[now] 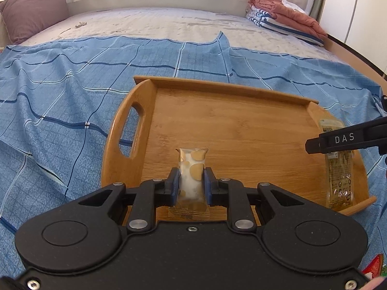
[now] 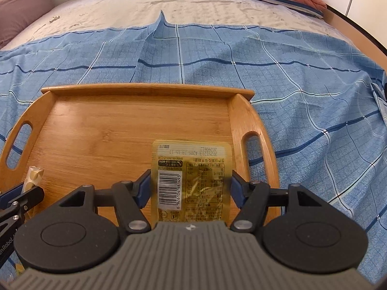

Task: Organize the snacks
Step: 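Carry the biscuit stick and gold packet with both grippers over the wooden tray, then open both grippers to release the biscuit stick and gold packet onto the tray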

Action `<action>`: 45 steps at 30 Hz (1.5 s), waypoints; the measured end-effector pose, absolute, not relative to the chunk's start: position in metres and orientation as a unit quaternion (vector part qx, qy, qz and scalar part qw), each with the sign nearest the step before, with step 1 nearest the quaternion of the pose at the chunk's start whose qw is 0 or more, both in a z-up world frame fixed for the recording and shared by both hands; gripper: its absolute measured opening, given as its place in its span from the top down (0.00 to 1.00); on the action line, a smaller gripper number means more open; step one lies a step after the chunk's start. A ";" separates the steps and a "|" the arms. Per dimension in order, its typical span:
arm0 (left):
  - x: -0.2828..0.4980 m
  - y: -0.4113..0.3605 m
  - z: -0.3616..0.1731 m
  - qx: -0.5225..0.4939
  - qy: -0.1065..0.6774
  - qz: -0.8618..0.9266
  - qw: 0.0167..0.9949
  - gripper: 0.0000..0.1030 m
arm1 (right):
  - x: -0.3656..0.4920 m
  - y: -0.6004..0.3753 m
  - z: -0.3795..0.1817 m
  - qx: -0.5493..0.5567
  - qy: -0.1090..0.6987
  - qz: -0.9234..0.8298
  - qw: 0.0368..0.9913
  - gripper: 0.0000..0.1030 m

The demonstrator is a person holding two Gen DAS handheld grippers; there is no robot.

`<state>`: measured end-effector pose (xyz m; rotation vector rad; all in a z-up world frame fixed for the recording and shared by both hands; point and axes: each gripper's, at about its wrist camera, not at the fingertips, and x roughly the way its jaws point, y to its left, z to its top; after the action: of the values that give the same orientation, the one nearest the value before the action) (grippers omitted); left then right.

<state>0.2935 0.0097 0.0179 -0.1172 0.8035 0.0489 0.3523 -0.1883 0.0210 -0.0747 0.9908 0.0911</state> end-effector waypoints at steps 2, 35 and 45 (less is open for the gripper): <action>0.295 0.011 0.016 -0.057 0.394 0.025 0.917 0.80 | 0.354 -0.186 0.018 -0.038 0.478 0.044 0.876 0.36; 0.294 0.000 0.009 -0.018 0.374 0.027 0.927 0.79 | 0.357 -0.188 0.000 -0.015 0.479 0.057 0.876 0.22; 0.283 0.001 0.018 -0.016 0.365 0.022 0.931 0.31 | 0.342 -0.191 0.011 -0.001 0.456 0.065 0.888 0.07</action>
<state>0.2834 0.0010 0.0177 -0.0329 0.7478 0.0445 0.3423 -0.1908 0.0113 -0.0015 0.9474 0.1361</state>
